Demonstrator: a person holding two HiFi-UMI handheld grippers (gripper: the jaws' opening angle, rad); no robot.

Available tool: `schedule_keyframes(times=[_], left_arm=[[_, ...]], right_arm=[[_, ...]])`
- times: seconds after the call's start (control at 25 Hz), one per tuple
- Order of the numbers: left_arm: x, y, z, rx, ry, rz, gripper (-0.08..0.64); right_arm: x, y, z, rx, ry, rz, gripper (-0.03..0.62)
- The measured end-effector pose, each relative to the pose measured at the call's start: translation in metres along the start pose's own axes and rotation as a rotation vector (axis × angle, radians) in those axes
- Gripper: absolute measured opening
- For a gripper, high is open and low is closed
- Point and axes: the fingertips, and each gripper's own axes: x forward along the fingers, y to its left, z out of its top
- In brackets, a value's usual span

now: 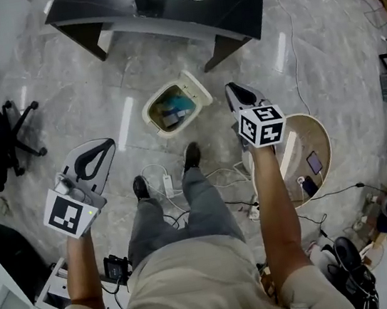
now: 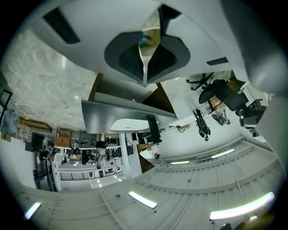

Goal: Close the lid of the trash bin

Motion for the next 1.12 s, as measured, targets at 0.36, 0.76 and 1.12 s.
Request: schedule_keyframes(times=[0.36,0.76,1.12], left_arm=[[0.022,0.003,-0.048,-0.043,0.053,-0.009,0.015],[0.035,0.011,-0.092,-0.08,0.091,-0.015,0.015],[0.049,0.014,-0.117,-0.113,0.115,-0.028,0.015]], right_arm=[[0.069,-0.006,-0.061,0.061,0.097,0.06,0.028],[0.126,-0.02,-0.126,0.133,0.201,0.069,0.101],[0.155,-0.037,-0.154,0.212,0.223,0.086,0.143]])
